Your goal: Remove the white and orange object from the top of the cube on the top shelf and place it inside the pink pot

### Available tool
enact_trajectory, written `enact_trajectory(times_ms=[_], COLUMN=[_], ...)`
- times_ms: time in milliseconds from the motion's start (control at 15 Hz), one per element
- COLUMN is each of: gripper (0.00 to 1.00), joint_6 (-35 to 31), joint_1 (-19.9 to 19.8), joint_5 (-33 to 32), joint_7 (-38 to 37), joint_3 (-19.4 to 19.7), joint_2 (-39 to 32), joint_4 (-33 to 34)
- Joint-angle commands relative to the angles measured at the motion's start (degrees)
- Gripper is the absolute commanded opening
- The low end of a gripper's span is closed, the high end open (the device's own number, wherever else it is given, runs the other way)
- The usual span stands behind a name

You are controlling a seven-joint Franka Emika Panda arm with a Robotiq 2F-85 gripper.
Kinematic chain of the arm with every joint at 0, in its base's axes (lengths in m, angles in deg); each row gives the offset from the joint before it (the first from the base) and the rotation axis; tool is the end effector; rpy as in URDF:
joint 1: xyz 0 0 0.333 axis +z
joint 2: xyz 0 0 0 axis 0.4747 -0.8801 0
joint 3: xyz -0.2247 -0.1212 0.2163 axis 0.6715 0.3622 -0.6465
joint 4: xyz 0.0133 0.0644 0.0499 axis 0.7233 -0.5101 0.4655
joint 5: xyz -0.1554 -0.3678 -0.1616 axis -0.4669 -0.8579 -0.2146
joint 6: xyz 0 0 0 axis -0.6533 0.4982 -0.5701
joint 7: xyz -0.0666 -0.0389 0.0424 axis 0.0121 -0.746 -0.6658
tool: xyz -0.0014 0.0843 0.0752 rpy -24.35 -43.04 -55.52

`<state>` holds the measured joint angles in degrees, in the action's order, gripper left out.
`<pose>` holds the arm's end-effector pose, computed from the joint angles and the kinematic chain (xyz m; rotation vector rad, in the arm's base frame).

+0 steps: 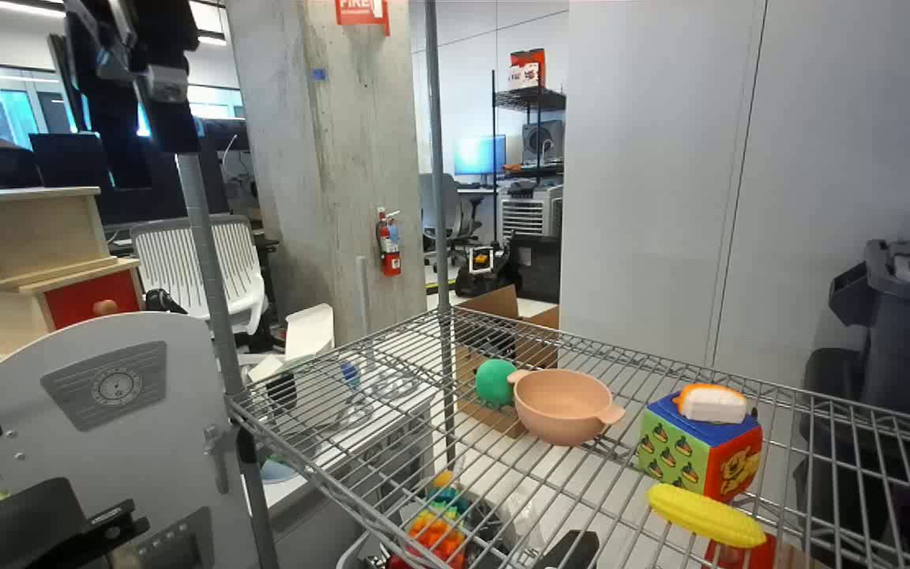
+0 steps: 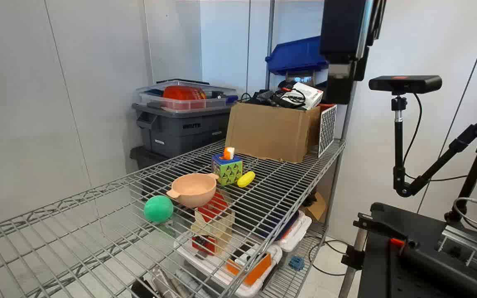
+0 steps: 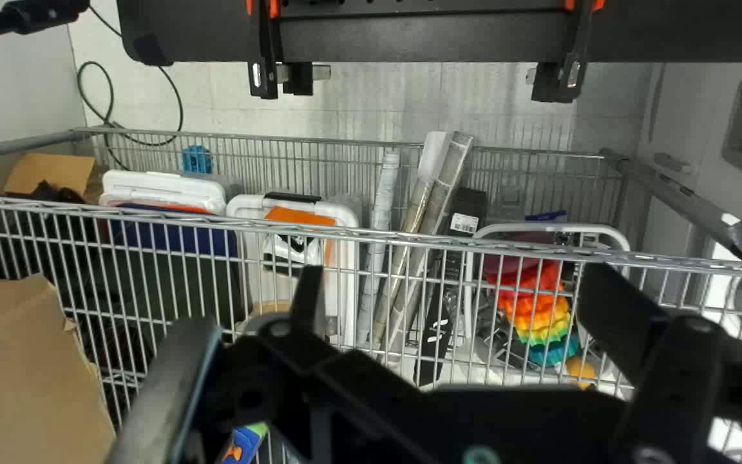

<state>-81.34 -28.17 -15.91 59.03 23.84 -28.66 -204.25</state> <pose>0.4326 0.0979 0.4001 2.9216 0.0733 0.0095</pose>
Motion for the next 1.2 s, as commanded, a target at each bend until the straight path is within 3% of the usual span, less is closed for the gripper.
enact_trajectory(times_ms=[0, 1000, 1133], gripper=[1.0, 1.0, 1.0], joint_6=[0.18, 0.18, -1.96], joint_1=[1.49, 1.49, 0.96], joint_5=[-0.57, -0.57, 2.15], joint_7=[-0.46, -0.46, -1.73], joint_3=[1.4, 1.4, 2.6], joint_2=[-0.14, -0.14, -2.79], joint_4=[0.1, 0.1, 2.89])
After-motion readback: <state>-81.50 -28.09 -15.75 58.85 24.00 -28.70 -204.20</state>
